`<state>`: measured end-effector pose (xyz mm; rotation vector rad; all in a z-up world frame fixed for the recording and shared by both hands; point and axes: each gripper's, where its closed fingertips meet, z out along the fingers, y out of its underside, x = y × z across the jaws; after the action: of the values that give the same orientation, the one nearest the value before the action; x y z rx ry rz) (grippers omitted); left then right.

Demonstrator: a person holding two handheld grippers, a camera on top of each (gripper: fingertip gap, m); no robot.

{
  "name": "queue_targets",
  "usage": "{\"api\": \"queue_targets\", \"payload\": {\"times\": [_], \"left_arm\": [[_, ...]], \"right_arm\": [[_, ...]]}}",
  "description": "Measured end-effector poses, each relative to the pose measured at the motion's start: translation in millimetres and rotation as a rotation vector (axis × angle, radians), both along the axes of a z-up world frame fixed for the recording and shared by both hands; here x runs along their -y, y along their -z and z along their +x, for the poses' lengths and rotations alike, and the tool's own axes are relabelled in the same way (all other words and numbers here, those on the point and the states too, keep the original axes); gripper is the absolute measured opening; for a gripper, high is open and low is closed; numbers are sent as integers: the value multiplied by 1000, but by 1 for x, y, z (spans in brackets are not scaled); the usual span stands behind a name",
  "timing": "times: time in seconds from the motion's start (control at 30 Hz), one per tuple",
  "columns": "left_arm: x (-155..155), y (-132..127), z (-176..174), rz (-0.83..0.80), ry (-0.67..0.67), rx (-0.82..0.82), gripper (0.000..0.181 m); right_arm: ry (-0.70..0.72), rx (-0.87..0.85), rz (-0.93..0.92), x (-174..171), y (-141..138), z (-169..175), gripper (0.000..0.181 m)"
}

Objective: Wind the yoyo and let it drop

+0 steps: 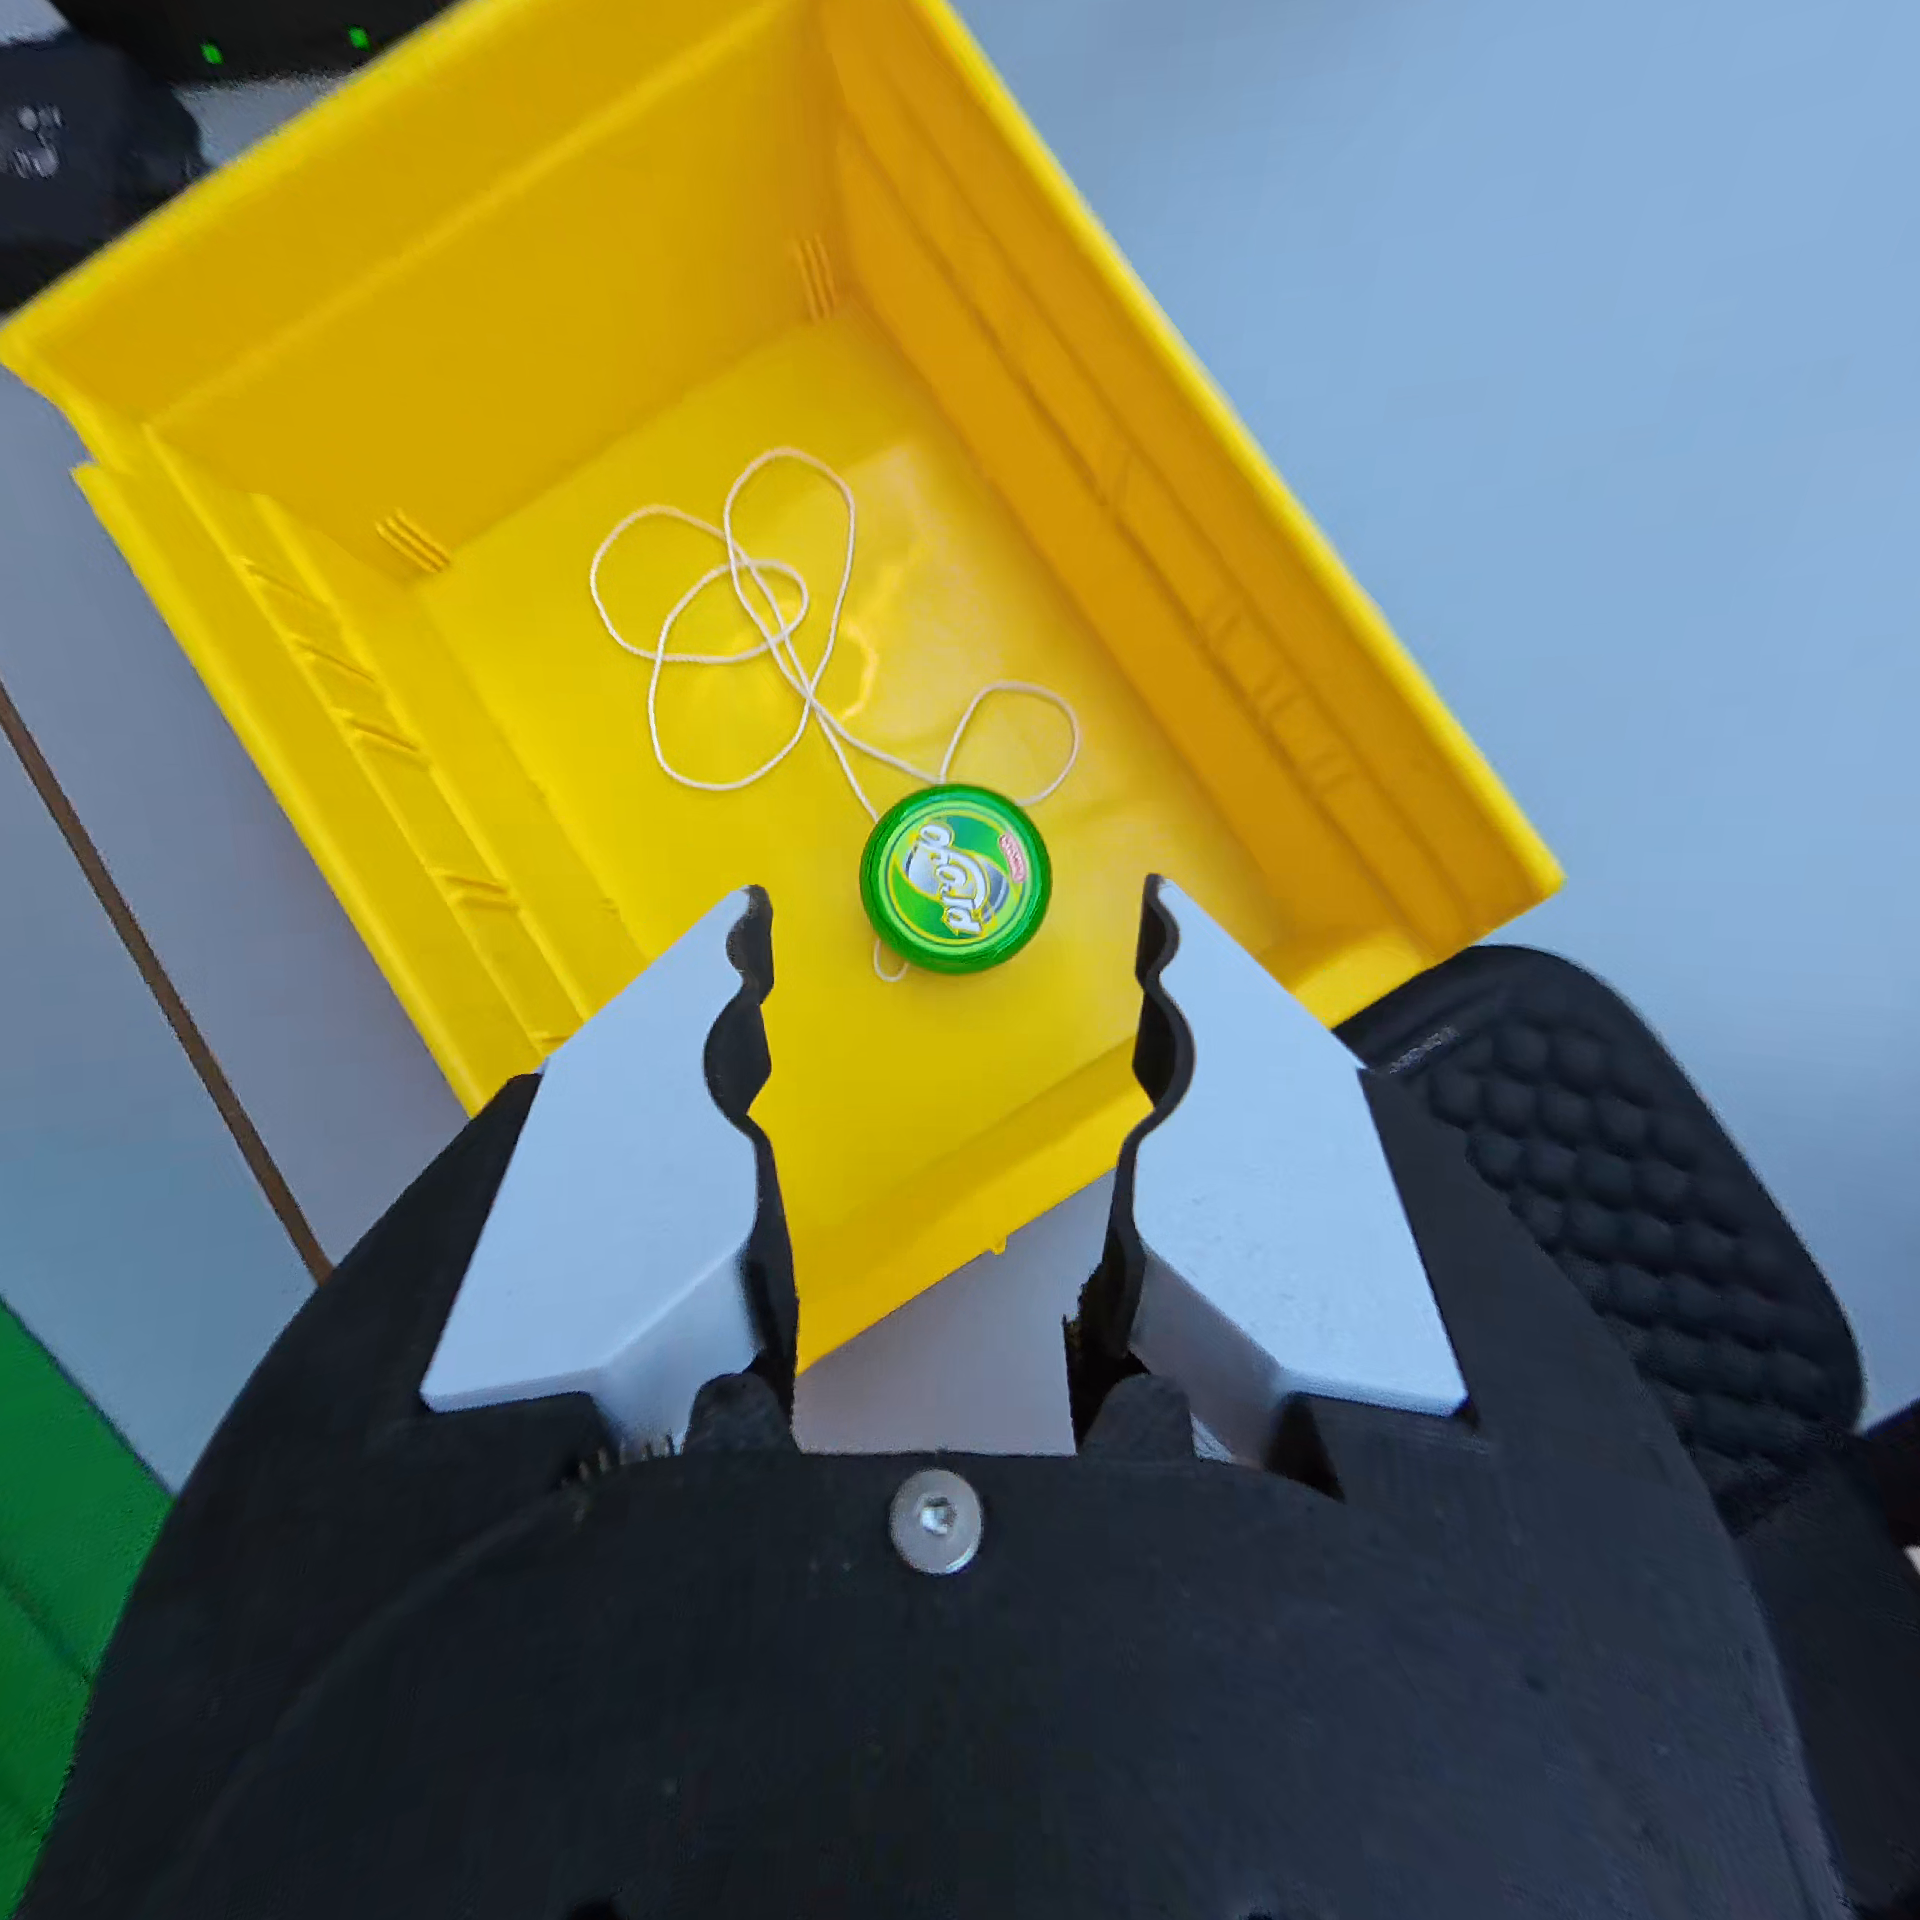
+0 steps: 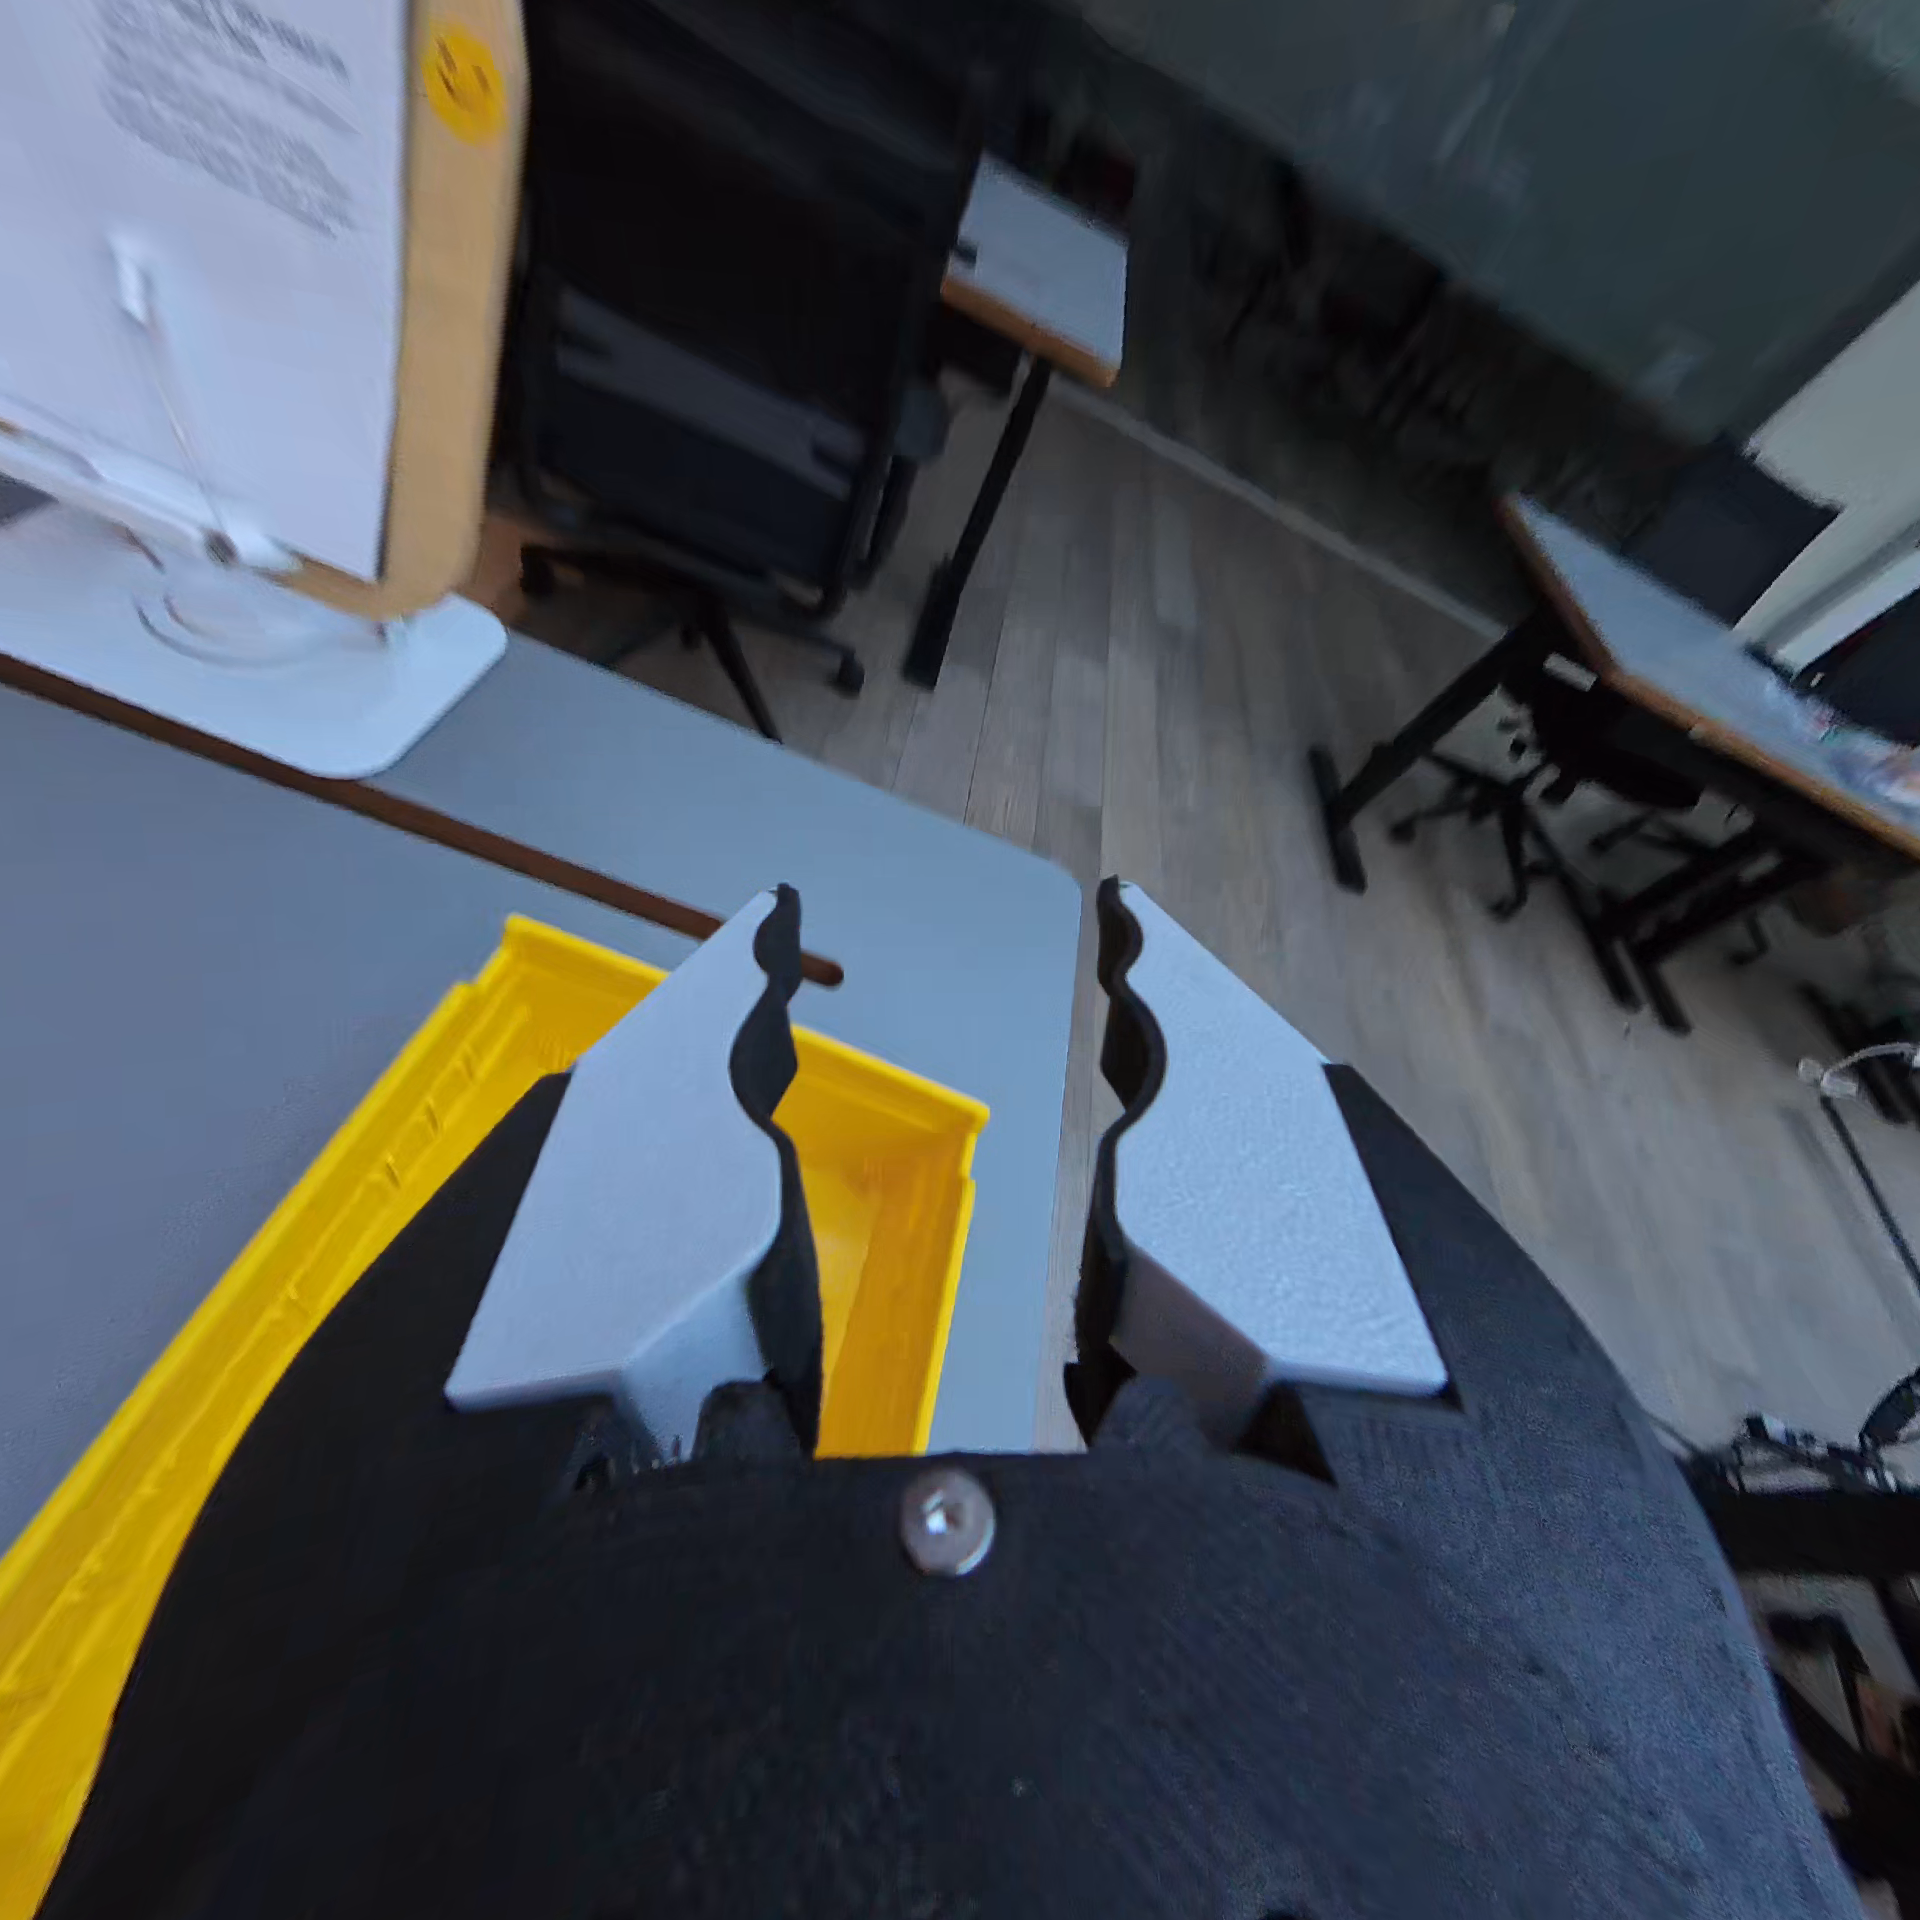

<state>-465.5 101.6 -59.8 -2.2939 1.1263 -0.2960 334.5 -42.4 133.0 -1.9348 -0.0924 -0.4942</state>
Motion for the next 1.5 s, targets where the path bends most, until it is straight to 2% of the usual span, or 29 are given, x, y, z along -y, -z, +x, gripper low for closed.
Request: {"api": "queue_targets", "payload": {"times": [0.03, 0.13, 0.3, 0.43, 0.6, 1.0, 1.2, 1.33, 1.4, 1.5], "left_arm": [[1, 6, 2, -8, -1, -10, 67], [5, 17, 15, -63, 12, 46, 66], [11, 36, 15, -114, 24, -6, 73], [14, 45, 14, -115, 28, -47, 72], [14, 59, 7, -118, 28, -156, 70], [8, 80, 8, -112, 4, -276, 62], [0, 80, 2, -74, -27, -331, 44], [-5, 80, -1, -73, -50, -339, 59], [-5, 81, 1, -99, -54, -319, 61], [-1, 87, 0, -180, -64, -308, 62]], "right_arm": [[-26, 19, 72, 2, -16, -15, 65], [-104, 45, 230, 11, -54, -62, 78], [-242, 89, 470, 38, -105, -138, 71], [-326, 116, 584, 58, -127, -180, 65], [-380, 83, 612, 69, -136, -210, 65], [-482, 2, 785, 93, -159, -243, 60], [-495, -67, 837, 98, -151, -240, 56], [-491, -83, 825, 93, -143, -233, 53], [-519, -99, 788, 88, -137, -235, 43], [-515, -100, 738, 81, -129, -234, 43]]}}
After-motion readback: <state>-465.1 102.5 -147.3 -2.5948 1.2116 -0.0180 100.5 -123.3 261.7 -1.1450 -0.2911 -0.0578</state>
